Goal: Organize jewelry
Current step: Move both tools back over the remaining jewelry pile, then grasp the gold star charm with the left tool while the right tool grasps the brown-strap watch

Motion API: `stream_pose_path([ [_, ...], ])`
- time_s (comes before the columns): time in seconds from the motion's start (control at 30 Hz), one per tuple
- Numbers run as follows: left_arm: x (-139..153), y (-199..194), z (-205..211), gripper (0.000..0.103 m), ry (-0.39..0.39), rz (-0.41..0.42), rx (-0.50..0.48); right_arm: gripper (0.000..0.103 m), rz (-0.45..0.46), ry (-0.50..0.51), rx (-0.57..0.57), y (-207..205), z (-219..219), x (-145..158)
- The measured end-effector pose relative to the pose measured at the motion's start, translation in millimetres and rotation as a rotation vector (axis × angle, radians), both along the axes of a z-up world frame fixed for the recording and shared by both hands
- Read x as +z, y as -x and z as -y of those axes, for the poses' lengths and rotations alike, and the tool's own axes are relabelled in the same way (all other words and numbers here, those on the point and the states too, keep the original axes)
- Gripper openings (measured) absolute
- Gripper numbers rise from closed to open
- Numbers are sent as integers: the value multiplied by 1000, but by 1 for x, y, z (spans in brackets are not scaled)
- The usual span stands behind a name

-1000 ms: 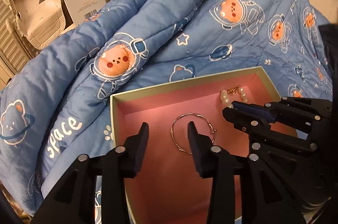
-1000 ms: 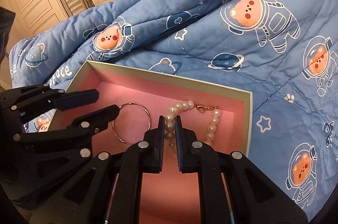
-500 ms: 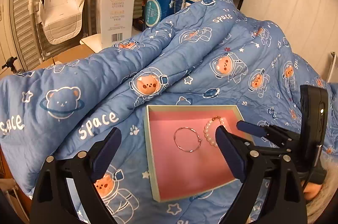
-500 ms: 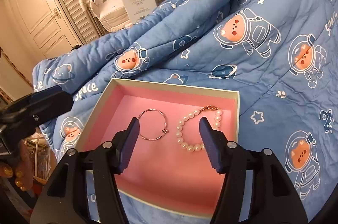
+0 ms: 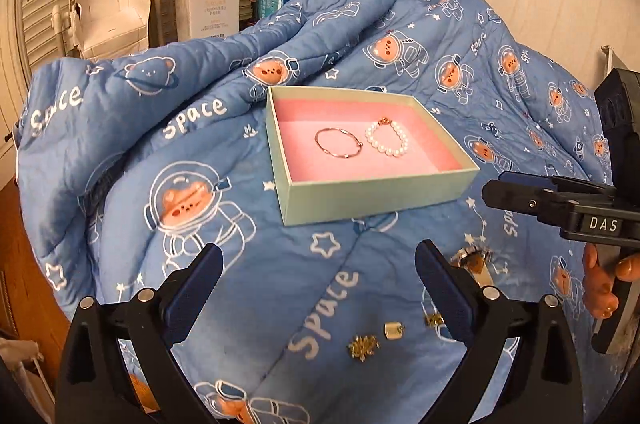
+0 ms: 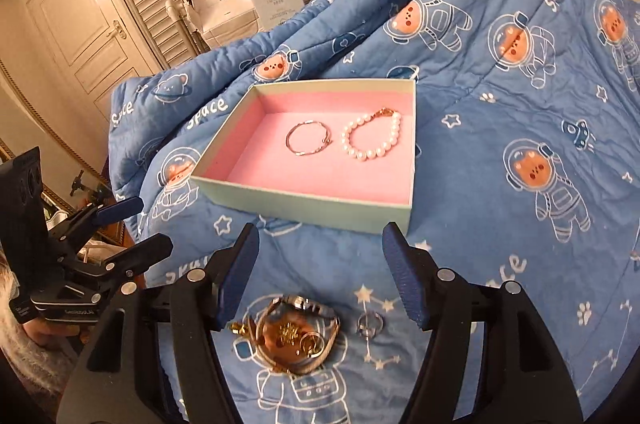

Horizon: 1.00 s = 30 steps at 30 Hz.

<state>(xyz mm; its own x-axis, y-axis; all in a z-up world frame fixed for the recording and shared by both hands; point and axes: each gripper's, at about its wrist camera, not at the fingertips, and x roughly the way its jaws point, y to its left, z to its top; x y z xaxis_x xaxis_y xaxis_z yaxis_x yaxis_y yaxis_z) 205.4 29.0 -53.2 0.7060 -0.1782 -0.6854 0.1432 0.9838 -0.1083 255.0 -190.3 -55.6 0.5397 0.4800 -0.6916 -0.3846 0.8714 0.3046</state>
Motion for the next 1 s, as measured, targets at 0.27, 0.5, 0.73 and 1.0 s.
stream_pose_path([
  [0.27,-20,47,6,95,13,14,-12,64,-77,-8,-17,45,6,-27],
  [0.5,-34,57,15,81,-13,1,-19,64,-135,-6,-22,60,5,-46],
  [0.73,-45,49,24,52,-48,-16,-30,64,-145,-22,-16,58,-2,-48],
  [1.0,-52,37,32,34,-71,-33,-39,64,-165,-38,-20,47,-11,-52],
])
